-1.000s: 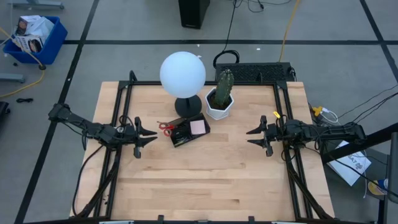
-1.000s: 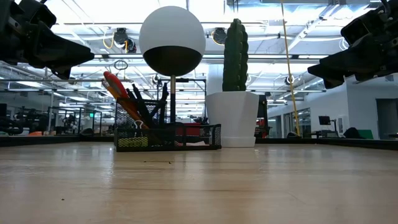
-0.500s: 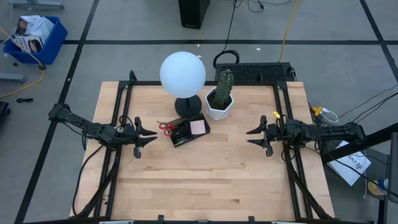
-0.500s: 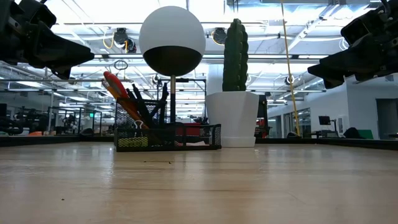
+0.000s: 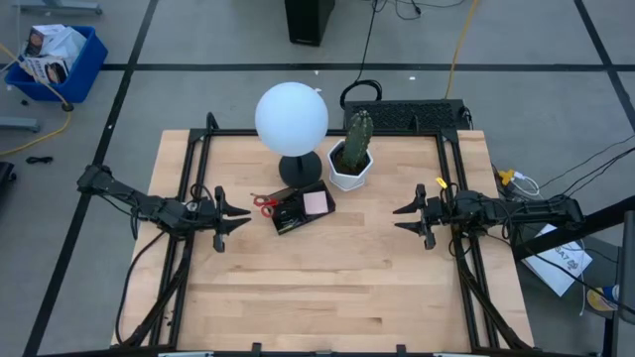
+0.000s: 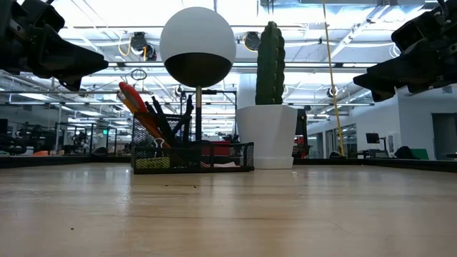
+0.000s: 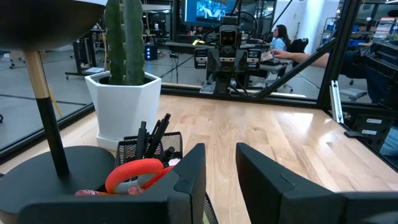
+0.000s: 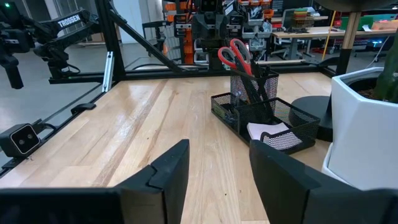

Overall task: Pick and place office supplies into organizer
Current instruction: Return to Home Position

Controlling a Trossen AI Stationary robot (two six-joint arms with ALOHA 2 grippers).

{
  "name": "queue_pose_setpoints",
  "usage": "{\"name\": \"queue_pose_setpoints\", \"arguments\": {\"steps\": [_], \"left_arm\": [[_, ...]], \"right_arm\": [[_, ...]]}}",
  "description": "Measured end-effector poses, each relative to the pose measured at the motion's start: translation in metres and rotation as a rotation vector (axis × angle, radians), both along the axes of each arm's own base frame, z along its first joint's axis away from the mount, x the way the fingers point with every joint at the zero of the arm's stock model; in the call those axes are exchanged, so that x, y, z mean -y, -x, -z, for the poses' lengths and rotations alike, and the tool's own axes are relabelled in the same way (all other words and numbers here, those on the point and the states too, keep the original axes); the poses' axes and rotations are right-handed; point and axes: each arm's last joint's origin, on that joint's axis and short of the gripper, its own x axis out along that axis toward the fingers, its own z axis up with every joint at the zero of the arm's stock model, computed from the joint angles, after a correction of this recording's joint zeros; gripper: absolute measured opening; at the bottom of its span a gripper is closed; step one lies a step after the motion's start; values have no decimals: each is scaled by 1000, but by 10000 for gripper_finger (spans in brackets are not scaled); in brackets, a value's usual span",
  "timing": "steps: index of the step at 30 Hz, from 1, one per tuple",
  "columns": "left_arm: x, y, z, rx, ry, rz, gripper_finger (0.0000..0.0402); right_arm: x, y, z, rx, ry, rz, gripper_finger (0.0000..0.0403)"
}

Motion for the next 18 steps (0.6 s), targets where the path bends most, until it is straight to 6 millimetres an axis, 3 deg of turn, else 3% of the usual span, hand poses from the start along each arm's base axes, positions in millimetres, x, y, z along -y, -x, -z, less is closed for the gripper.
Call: {"name": "queue_pose_setpoints", "arguments": {"steps": [18], "left_arm": [[0, 0, 0, 0, 0, 0, 93]], "right_arm": [[0, 0, 0, 0, 0, 0, 163]]}}
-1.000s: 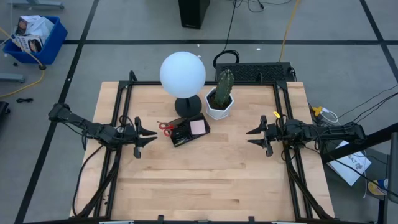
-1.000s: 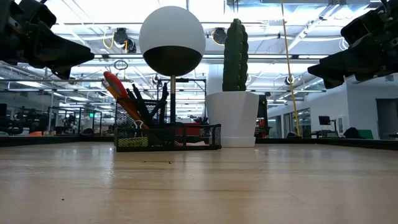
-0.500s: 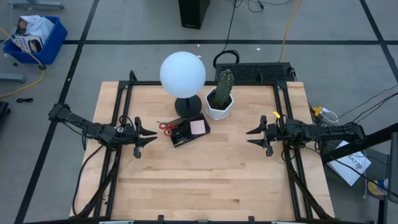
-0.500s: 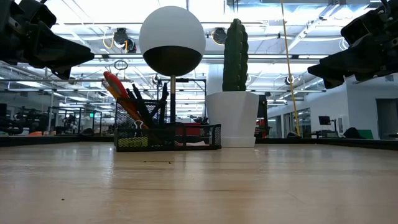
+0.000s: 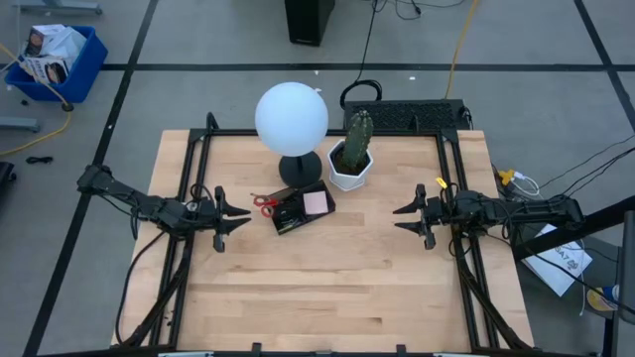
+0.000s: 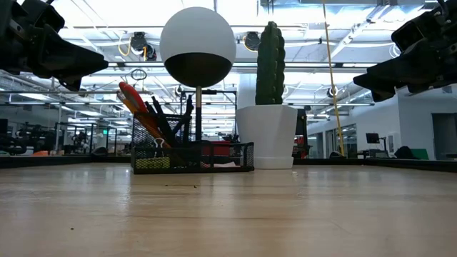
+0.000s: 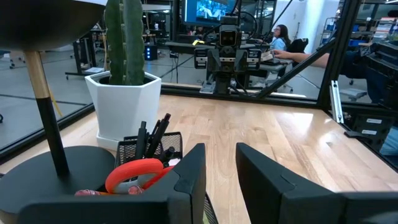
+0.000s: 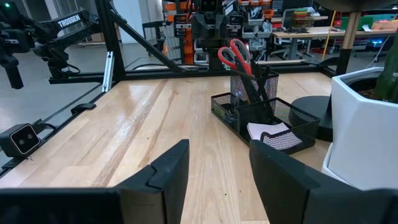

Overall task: Pick and place office supplies into organizer
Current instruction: Return to Home Position

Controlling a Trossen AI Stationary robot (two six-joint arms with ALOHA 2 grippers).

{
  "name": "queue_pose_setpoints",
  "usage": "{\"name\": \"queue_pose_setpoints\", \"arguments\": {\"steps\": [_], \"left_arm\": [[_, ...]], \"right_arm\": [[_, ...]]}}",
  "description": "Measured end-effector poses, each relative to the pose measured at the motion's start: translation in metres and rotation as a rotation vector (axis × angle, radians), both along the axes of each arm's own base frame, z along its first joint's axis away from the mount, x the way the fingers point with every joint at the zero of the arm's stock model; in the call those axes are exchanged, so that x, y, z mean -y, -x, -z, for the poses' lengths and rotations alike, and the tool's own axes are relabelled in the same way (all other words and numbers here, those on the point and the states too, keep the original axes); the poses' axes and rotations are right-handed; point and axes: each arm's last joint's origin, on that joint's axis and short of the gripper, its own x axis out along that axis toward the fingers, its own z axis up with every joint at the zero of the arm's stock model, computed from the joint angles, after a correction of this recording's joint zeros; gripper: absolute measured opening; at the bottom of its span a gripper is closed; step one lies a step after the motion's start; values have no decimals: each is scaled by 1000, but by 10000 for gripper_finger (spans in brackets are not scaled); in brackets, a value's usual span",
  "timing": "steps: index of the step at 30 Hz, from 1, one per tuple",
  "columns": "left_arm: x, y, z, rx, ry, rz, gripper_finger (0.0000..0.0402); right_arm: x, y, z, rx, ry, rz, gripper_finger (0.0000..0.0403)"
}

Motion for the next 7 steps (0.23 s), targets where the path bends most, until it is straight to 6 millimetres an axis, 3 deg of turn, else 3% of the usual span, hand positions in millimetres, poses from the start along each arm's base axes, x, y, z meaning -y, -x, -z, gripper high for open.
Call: {"name": "queue_pose_setpoints", "arguments": {"steps": [7], "left_arm": [[0, 0, 0, 0, 0, 0, 93]], "right_arm": [[0, 0, 0, 0, 0, 0, 162]]}}
